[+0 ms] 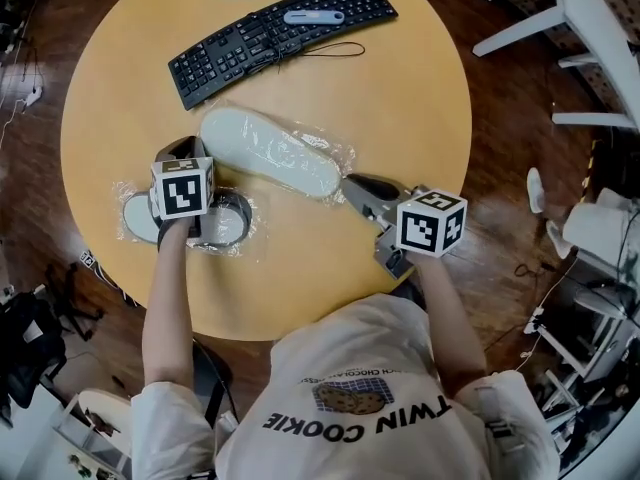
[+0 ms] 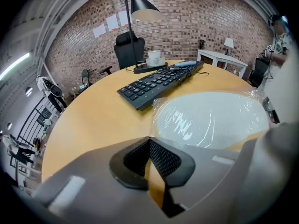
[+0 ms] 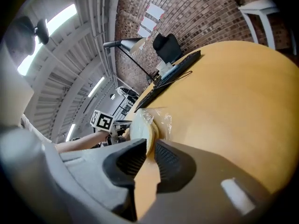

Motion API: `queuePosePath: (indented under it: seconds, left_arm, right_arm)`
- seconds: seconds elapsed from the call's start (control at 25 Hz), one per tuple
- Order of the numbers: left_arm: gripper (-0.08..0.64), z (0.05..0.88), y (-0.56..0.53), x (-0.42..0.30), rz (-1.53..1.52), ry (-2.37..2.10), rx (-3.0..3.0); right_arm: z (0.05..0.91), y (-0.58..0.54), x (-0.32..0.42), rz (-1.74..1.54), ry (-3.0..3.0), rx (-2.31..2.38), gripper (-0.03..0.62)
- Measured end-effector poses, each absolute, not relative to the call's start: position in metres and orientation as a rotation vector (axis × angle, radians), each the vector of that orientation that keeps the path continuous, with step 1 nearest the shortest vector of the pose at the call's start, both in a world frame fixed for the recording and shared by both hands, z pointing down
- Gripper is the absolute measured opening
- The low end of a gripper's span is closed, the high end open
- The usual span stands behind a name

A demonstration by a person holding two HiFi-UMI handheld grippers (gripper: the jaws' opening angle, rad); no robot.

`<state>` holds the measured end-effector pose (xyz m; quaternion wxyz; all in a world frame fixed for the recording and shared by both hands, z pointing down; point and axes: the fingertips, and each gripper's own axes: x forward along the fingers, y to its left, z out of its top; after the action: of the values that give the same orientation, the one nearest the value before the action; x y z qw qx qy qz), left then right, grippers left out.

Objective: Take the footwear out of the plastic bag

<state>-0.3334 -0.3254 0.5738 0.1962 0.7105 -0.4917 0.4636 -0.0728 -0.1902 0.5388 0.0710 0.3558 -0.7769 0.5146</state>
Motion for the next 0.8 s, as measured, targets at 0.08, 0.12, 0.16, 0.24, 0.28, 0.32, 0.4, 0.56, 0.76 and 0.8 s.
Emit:
queuePosePath:
  seconds: [0.08,0.12,0.16,0.24,0.28,0.32,0.4,0.56,0.76,0.8]
  left_arm:
    - [-0.002,0.575,-0.326,-0.333,1.299,-1.371,1.988]
    - [-0.002,0.575,-0.326,-0.333,1.301,-1.370,1.988]
    - [-0.002,0.575,-0.327,-0.333,1.302,-1.372,1.989]
    - [-0.002,0.574,-0.327,-0.333,1.304,-1.377,1.992]
    - [-0.002,0.574,-0.328,-0.333,1.303,-1.377,1.992]
    - [-0.002,0.574,-0.328,-0.333,1.303,-1.378,1.992]
    - [-0.002,0.573,-0.328,-0.333,1.304,-1.382,1.994]
    - [-0.002,0.573,-0.327,-0.332,1.304,-1.383,1.995]
    - [-0.002,0.574,-0.326,-0.333,1.303,-1.374,1.988]
    - [-0.002,0.574,-0.326,-0.333,1.302,-1.374,1.988]
  right_arm:
    - [0.539,-0.191,-0.073,1.595,-2.350,1.045,0.043]
    - [0.541,-0.191,-0.073,1.606,-2.346,1.036,0.043]
    - [0.543,-0.190,-0.073,1.602,-2.336,1.030,0.043]
    - [0.548,-0.190,-0.074,1.580,-2.317,1.019,0.043]
    - [0.549,-0.190,-0.075,1.582,-2.313,1.014,0.043]
    - [0.550,-0.190,-0.075,1.596,-2.310,1.012,0.043]
    - [0.549,-0.190,-0.075,1.661,-2.310,1.002,0.043]
    - [0.547,-0.189,-0.071,1.795,-2.319,0.985,0.044]
    - [0.547,-0.191,-0.076,1.822,-2.318,0.950,0.069]
    - [0.547,-0.191,-0.077,1.817,-2.316,0.942,0.076]
